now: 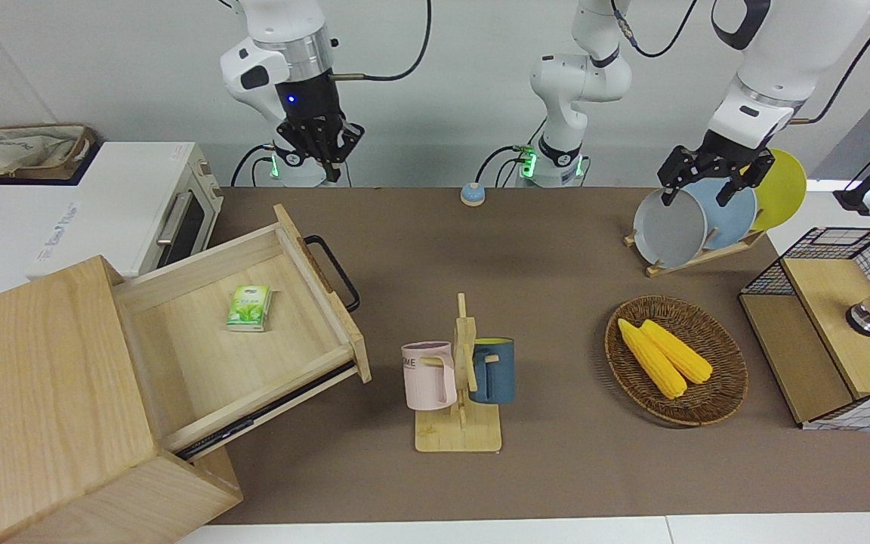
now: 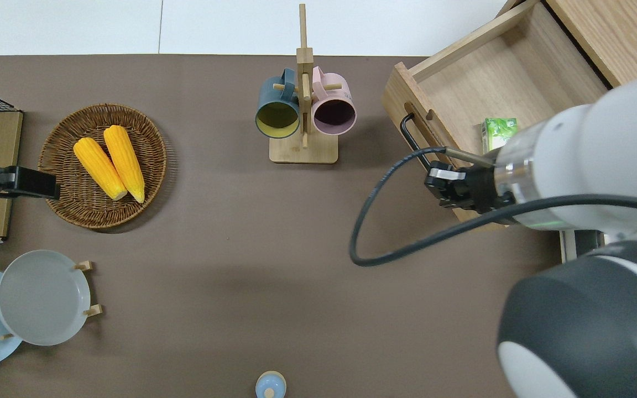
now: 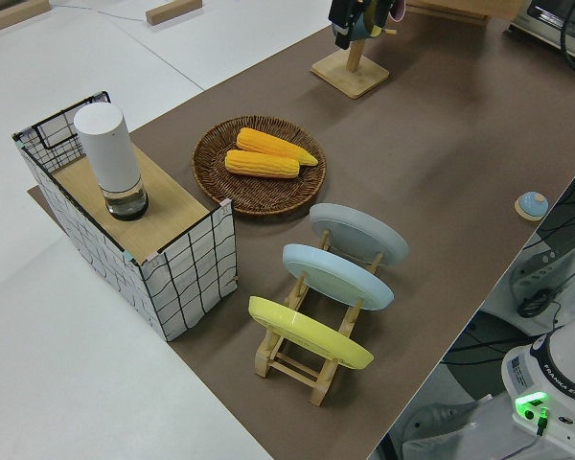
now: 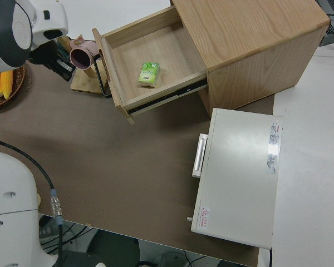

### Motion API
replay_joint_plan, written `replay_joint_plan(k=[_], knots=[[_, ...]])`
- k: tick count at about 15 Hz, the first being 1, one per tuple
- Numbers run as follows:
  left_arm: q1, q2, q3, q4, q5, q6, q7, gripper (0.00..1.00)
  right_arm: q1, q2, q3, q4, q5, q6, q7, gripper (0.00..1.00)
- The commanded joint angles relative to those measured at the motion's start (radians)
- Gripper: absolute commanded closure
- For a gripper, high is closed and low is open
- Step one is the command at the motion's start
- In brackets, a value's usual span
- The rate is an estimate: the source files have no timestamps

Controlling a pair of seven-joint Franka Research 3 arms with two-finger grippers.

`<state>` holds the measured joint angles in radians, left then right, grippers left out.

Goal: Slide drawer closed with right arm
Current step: 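Move the right gripper up to the front edge of the open drawer, then push the drawer front with the right gripper away from the robot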

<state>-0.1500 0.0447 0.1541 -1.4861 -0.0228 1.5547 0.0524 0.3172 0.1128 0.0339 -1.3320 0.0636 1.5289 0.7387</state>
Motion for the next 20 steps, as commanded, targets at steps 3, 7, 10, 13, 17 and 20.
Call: replay_joint_plan(k=[3, 7, 10, 13, 17, 20], knots=[[-0.017, 0.012, 0.016, 0.02, 0.014, 0.001, 0.006, 0.0, 0.054, 0.082, -0.006, 0.004, 0.005, 0.097, 0.238, 1.0], [-0.017, 0.012, 0.016, 0.02, 0.014, 0.001, 0.006, 0.0, 0.083, 0.136, -0.011, 0.001, -0.013, 0.146, 0.365, 1.0], [-0.017, 0.012, 0.016, 0.02, 0.014, 0.001, 0.006, 0.0, 0.083, 0.163, -0.011, -0.022, -0.014, 0.166, 0.459, 1.0], [-0.017, 0.012, 0.016, 0.02, 0.014, 0.001, 0.006, 0.0, 0.08, 0.186, -0.015, -0.044, -0.014, 0.168, 0.55, 1.0], [-0.017, 0.012, 0.016, 0.02, 0.014, 0.001, 0.006, 0.0, 0.075, 0.223, -0.022, -0.052, -0.014, 0.172, 0.62, 1.0], [-0.017, 0.012, 0.016, 0.02, 0.015, 0.001, 0.006, 0.0, 0.079, 0.254, -0.022, -0.052, -0.028, 0.172, 0.668, 1.0]])
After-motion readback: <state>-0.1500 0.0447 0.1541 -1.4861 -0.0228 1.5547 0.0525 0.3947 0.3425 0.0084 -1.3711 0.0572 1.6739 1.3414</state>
